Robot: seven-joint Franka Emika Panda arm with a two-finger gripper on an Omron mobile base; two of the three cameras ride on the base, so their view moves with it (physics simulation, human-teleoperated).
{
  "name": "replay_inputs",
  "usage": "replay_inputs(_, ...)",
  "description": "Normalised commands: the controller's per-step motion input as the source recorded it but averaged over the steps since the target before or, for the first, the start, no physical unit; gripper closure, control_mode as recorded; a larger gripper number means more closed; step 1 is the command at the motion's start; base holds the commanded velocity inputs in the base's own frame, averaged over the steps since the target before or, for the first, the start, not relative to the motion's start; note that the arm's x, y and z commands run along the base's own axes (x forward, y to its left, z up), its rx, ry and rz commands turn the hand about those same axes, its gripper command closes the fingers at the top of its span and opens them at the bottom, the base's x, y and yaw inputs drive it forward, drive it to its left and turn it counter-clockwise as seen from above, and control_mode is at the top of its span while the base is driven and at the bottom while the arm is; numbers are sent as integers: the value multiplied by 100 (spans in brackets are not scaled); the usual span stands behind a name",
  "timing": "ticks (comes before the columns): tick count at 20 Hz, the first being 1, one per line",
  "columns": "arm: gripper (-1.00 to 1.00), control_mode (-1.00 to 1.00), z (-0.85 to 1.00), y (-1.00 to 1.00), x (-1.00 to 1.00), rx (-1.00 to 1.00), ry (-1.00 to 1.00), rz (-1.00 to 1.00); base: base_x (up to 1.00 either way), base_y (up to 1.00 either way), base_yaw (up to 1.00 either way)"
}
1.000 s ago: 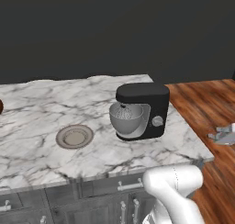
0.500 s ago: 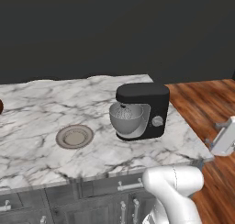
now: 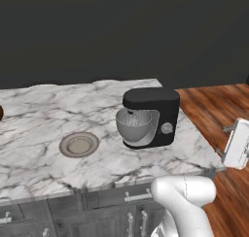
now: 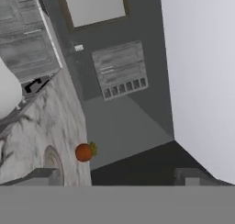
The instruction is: Add butter and sugar cubes to the stand mixer bowl and then turn on the stand mixer to begin making frosting.
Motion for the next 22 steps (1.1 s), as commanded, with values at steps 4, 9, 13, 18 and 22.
replay_inputs(4,-100,-100,-4,1,0,0,18,5,0,0,0)
replay_inputs(9,-100,-100,-4,5,0,0,8,4,0,0,0)
replay_inputs(13,-100,-100,0,17,0,0,1,1,0,0,0)
replay_inputs(18,-100,-100,0,15,6,0,0,0,0,0,0)
replay_inputs(22,-100,-100,0,16,19,0,5,0,0,0,0)
